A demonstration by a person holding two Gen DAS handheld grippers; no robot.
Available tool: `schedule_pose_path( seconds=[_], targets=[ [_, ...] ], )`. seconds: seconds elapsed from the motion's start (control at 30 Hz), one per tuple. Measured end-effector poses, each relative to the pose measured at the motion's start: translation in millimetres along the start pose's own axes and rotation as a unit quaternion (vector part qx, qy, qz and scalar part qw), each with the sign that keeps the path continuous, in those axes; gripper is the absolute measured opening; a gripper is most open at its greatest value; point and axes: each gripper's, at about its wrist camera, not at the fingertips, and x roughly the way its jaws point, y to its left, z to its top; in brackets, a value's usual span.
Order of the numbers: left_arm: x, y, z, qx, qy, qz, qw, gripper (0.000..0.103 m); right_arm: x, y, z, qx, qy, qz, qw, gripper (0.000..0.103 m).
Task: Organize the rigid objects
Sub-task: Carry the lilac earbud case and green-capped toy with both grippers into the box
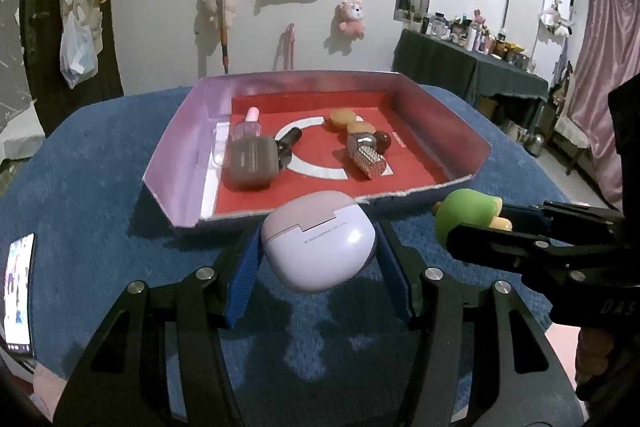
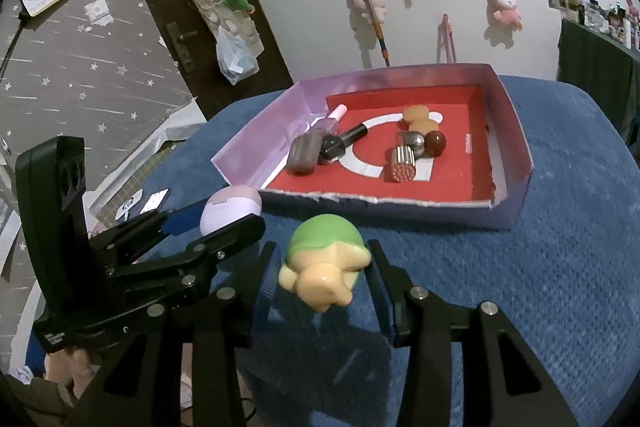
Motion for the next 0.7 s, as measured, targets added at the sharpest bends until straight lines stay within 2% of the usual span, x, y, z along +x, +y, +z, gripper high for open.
schedule_pose_path(
  seconds=[0.3, 0.7],
  targets=[
    [15.4, 3.8, 17.9, 0.0, -0.004, 0.0, 1.0, 0.054, 11.8, -6.0, 22.2, -0.004, -0.001, -0.004, 1.0, 0.046],
    [44.5, 16.6, 37.1, -0.006, 0.014, -0.005, 0.9999, 0.054, 37.4, -19.9, 45.6, -0.003, 0.013, -0.018, 1.0, 0.046]
  ],
)
